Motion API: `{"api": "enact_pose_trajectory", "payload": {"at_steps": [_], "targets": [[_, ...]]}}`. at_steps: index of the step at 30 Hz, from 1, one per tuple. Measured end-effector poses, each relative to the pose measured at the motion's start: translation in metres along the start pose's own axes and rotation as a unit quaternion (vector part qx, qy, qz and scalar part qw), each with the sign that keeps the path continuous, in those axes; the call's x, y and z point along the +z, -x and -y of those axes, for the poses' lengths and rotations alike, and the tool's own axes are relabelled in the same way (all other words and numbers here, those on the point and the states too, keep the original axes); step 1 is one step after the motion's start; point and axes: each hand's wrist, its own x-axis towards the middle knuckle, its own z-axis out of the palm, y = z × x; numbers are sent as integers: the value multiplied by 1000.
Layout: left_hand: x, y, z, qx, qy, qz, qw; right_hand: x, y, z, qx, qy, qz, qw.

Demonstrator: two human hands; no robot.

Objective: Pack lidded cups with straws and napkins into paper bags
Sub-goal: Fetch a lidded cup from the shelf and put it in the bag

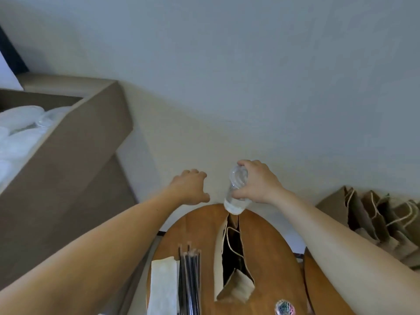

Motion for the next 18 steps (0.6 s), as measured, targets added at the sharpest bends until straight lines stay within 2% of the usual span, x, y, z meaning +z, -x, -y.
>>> {"api": "enact_pose_trajectory", "payload": {"at_steps": [3, 5, 6, 8, 13, 18], "targets": [[56, 1, -13, 0, 21, 147, 989, 24, -4, -20, 10, -15, 26, 1000], [89, 7, -20, 12, 53, 264, 963, 38, -7, -29, 4, -20, 35, 999], [104, 11, -23, 11, 79, 288, 954, 44, -9, -33, -2, -22, 37, 999], [130, 17, -26, -4, 141, 273, 952, 54, -11, -37, -15, -26, 36, 999], [164, 15, -33, -83, 281, 160, 943, 66, -11, -32, -41, -42, 28, 998], [166, 8, -29, -144, 350, 130, 917, 65, 11, -39, -81, -37, 35, 995]]}}
